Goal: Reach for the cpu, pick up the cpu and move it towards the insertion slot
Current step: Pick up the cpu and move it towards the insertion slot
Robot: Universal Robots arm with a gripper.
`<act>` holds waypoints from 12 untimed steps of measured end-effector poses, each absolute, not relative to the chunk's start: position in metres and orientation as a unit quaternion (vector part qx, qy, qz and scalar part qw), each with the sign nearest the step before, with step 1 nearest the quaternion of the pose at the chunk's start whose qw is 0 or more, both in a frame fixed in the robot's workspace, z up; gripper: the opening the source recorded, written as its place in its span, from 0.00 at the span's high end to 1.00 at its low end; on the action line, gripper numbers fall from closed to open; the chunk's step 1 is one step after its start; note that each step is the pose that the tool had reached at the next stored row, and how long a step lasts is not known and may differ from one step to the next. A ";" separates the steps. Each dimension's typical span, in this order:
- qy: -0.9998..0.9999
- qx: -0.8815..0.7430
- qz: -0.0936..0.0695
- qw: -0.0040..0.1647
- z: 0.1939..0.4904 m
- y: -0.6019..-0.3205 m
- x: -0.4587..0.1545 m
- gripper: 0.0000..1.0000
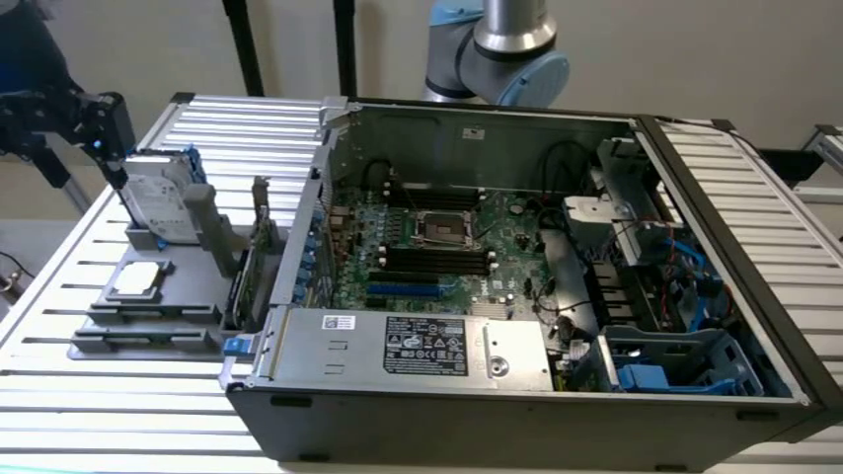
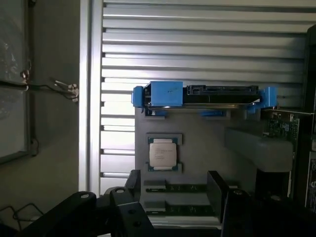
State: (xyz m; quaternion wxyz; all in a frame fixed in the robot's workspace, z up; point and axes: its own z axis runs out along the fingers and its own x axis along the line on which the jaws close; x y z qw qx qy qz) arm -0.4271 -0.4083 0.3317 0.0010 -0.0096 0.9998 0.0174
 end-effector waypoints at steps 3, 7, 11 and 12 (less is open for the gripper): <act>1.000 -0.010 0.017 0.001 0.326 -0.409 -0.426 0.35; 1.000 -0.010 0.017 0.001 0.319 -0.411 -0.426 0.35; 1.000 -0.010 0.017 0.001 0.312 -0.414 -0.426 0.35; 1.000 -0.010 0.017 0.001 0.310 -0.416 -0.426 0.35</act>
